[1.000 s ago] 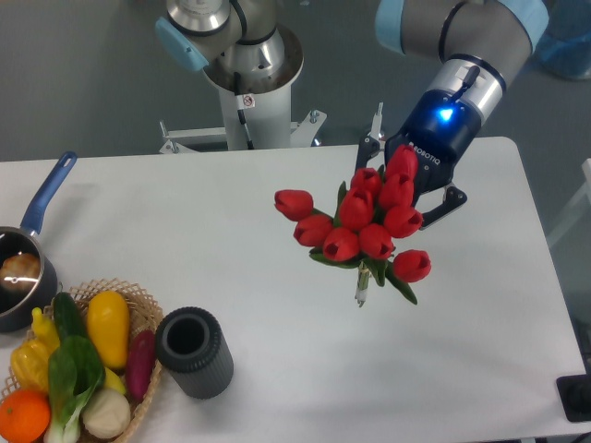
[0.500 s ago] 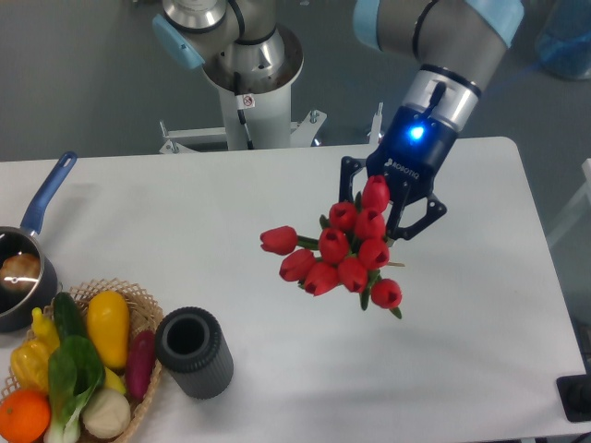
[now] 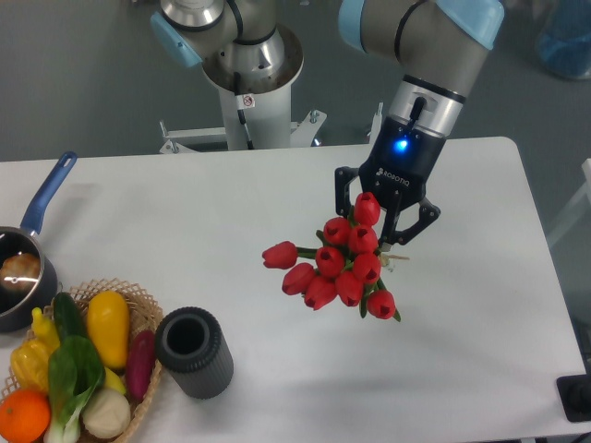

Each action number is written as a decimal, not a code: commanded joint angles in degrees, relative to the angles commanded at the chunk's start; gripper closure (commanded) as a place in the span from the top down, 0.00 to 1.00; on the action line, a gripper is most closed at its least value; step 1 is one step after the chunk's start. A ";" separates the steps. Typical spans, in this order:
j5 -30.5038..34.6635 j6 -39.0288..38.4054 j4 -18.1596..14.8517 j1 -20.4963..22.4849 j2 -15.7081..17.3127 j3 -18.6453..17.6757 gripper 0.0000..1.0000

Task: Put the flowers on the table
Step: 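Lower the held tulips toward the table surface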

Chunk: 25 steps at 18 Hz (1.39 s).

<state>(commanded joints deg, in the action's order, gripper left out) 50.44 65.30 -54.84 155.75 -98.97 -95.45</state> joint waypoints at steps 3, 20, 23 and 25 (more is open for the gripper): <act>3.51 0.00 -0.17 -0.18 0.53 -0.79 0.41; 23.10 1.40 -1.32 -7.12 0.00 -2.20 0.41; 24.70 1.76 -1.23 -8.18 -0.44 -2.20 0.40; 24.88 1.93 -1.32 -8.26 -0.70 -2.46 0.40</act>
<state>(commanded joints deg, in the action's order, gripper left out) 75.32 67.24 -56.16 147.48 -99.67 -97.91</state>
